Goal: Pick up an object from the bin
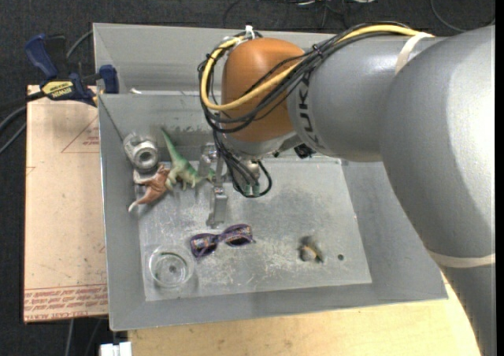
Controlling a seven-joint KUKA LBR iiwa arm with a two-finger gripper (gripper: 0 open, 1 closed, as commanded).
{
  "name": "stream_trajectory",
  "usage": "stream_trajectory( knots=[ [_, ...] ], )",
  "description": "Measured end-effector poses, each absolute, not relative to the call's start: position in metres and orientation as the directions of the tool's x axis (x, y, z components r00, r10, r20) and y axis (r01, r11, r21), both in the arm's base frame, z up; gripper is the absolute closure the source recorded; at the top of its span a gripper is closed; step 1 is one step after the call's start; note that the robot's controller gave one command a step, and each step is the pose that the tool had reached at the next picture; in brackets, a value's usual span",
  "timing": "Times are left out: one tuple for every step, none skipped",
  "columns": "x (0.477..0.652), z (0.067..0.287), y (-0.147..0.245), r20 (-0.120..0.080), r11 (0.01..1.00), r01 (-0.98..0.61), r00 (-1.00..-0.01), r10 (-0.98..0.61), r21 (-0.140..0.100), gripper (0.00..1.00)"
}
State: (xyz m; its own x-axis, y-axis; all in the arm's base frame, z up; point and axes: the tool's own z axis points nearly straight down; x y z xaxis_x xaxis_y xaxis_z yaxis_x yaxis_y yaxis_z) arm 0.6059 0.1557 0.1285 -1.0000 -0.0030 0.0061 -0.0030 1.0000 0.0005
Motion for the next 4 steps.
stream_trajectory(
  knots=[
    [0.608,0.134,0.155,-0.001,1.0,0.001,-1.0,0.001,0.001,0.0],
    [0.548,0.07,0.13,0.012,0.99,-0.141,-0.99,-0.141,0.001,0.0],
    [0.551,0.093,0.101,-0.001,0.979,-0.206,-0.979,-0.206,0.003,1.0],
    [0.551,0.093,0.101,-0.001,0.979,-0.206,-0.979,-0.206,0.003,1.0]
  ],
)
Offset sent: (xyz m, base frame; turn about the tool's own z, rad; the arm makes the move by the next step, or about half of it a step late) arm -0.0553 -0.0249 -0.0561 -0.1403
